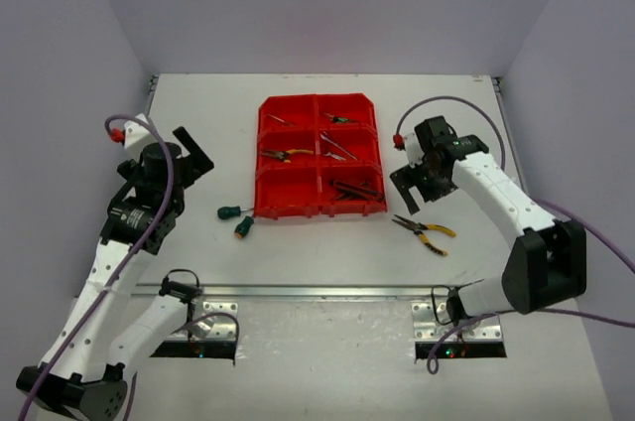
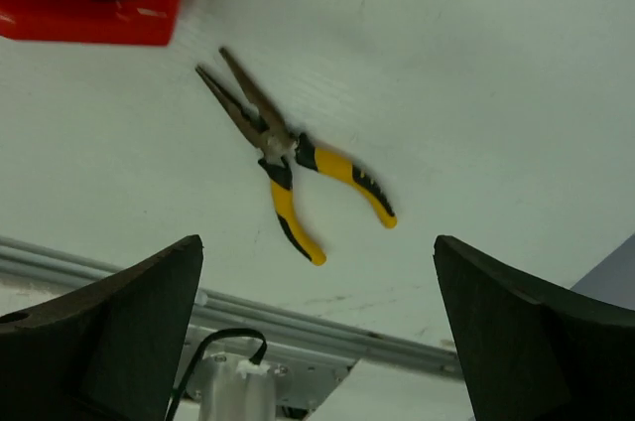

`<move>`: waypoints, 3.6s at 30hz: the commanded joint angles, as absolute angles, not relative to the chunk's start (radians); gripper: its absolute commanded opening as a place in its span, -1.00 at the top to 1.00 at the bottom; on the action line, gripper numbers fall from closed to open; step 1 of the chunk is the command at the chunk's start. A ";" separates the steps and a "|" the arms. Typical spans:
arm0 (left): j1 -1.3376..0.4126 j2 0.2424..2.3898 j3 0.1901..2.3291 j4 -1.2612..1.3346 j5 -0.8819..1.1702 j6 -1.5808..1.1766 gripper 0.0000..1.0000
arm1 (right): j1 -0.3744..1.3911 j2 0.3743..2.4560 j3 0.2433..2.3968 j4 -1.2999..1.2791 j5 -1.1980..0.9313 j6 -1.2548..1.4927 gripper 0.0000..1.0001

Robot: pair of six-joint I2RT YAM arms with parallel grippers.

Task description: Sort the tools into containers

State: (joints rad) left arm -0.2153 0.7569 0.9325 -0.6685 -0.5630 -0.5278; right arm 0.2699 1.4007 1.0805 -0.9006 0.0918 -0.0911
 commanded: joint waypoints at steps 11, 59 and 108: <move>-0.216 0.750 0.930 -0.594 -0.449 -0.479 -1.00 | 0.250 1.545 0.880 -0.898 0.005 -0.114 -0.75; -0.229 0.712 0.910 -0.580 -0.520 -0.472 -1.00 | 0.674 1.748 1.665 -0.684 0.099 -0.330 1.00; -0.207 1.228 1.005 -0.997 -0.329 -1.027 -1.00 | 0.733 1.393 1.280 -0.238 -0.222 0.160 -0.98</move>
State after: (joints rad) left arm -0.2158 1.1689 0.9709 -0.9018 -0.4374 -0.9038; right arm 0.7288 1.4908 1.4553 -0.3264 -0.1377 -0.0024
